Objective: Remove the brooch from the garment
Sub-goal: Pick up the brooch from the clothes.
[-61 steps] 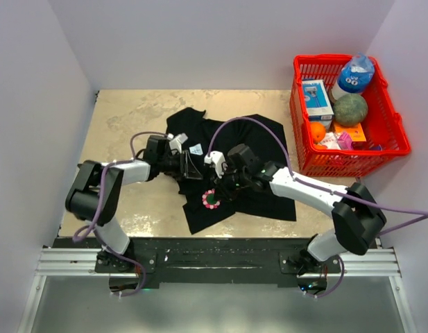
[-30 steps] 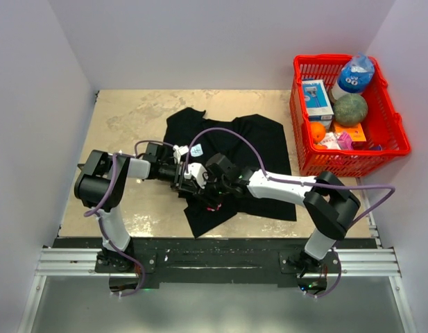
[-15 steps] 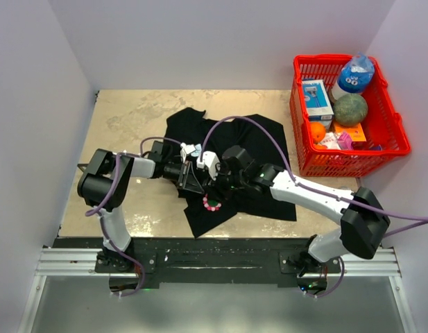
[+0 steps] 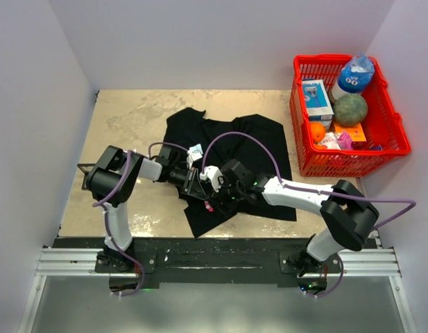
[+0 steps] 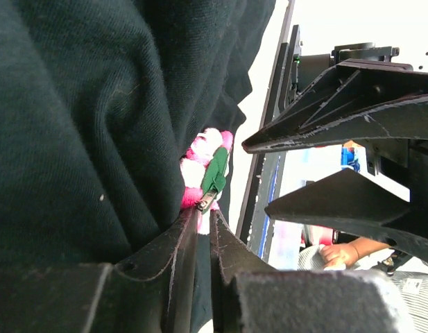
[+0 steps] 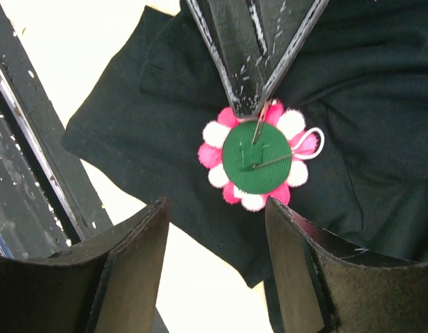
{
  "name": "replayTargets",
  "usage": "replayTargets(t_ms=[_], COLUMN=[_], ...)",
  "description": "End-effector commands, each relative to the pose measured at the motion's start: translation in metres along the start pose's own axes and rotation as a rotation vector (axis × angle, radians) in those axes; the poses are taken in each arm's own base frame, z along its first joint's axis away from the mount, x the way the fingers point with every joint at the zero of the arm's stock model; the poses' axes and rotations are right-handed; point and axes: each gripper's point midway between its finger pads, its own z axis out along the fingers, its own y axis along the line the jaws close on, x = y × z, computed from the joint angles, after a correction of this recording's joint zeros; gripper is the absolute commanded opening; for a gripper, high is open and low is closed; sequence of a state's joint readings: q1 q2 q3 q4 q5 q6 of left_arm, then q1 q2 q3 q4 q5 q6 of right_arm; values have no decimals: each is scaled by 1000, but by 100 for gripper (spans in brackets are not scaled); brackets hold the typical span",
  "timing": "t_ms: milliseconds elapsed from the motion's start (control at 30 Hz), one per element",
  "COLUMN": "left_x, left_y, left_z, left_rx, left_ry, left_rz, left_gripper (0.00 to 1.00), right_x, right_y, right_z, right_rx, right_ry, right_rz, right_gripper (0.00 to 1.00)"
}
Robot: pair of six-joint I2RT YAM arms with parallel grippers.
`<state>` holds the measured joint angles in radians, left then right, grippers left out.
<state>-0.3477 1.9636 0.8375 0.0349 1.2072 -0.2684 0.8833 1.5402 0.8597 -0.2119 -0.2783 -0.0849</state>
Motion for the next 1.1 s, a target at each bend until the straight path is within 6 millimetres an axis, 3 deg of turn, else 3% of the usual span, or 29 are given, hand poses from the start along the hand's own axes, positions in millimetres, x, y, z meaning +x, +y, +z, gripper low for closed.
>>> replayTargets(t_ms=[0,133,367,500,700,833,967,1067], left_x=[-1,0,2,-12,-18,-16,-18,-16], left_y=[-1,-1,-4,-15,-25,-19,-20,-21], left_z=[8,9,7,-17,-40,-38,-37,-37], left_rx=[14,34,67,82,61,64,51,45], left_ry=[8,10,1,-114,-211,-209,-212,-205], left_rz=[22,26,18,35,49,32,45,46], left_gripper=[13,0,0,0,0,0,24,28], right_x=[-21,-20,-19,-22,-39,-43,-39,-41], right_y=[-1,-2,-6,-7,-11,-21,-25,-34], right_z=[-5,-4,-3,-5,-9,-3,11,22], right_rx=[16,26,44,54,72,119,119,152], right_ry=[-78,-76,-71,-78,-128,-124,-101,-104], right_rz=[1,10,23,30,-19,-13,0,14], right_gripper=[61,64,73,74,73,74,74,74])
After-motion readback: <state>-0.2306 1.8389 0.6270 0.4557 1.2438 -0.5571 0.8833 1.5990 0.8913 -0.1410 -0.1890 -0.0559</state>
